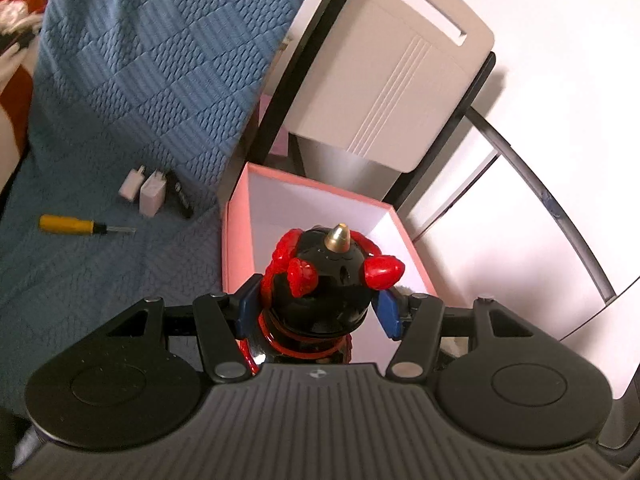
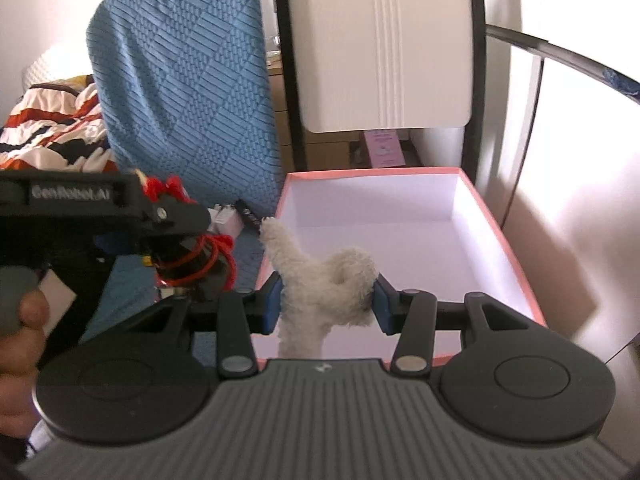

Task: Organize rigid objects
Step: 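Carry the red-black toy and white fluffy toy over the pink box with both tools, then open both tools to drop the two toys into the box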

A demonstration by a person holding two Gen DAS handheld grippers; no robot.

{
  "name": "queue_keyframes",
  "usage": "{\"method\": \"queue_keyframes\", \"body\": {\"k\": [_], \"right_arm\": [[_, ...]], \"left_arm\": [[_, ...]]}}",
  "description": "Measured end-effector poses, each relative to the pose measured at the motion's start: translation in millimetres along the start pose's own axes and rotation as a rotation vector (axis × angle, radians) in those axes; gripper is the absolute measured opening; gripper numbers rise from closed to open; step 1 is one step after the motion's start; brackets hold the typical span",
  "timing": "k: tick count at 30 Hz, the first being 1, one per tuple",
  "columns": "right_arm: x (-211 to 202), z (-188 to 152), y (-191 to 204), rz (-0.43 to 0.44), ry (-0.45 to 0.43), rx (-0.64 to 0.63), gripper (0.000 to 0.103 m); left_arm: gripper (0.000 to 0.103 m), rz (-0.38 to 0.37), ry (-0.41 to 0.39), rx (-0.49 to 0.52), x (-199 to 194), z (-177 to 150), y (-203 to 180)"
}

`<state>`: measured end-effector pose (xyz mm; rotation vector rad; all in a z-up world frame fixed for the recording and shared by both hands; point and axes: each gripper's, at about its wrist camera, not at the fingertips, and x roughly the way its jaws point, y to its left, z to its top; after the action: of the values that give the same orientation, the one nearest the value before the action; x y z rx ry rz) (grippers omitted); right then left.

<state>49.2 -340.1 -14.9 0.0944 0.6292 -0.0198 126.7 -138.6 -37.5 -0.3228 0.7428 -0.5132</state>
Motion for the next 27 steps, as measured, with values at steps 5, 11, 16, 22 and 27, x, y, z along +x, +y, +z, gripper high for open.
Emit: {"method": "queue_keyframes", "body": {"k": [5, 11, 16, 22, 27], "right_arm": [[11, 10, -14, -0.04, -0.015, -0.012, 0.049], [43, 26, -37, -0.075, -0.007, -0.024, 0.049], [72, 37, -51, -0.061, 0.034, -0.013, 0.049], [115, 37, -60, -0.035, 0.131, -0.011, 0.049], [150, 26, -67, -0.02, 0.231, 0.001, 0.049]], "left_arm": [[0.064, -0.019, 0.008, 0.022, 21, 14, -9], [0.064, -0.017, 0.075, 0.014, 59, 31, -10], [0.064, -0.01, 0.117, 0.018, 93, 43, -4], [0.064, 0.022, 0.192, 0.022, 139, 43, 3], [0.064, 0.054, 0.262, 0.009, 173, 38, 13]]}}
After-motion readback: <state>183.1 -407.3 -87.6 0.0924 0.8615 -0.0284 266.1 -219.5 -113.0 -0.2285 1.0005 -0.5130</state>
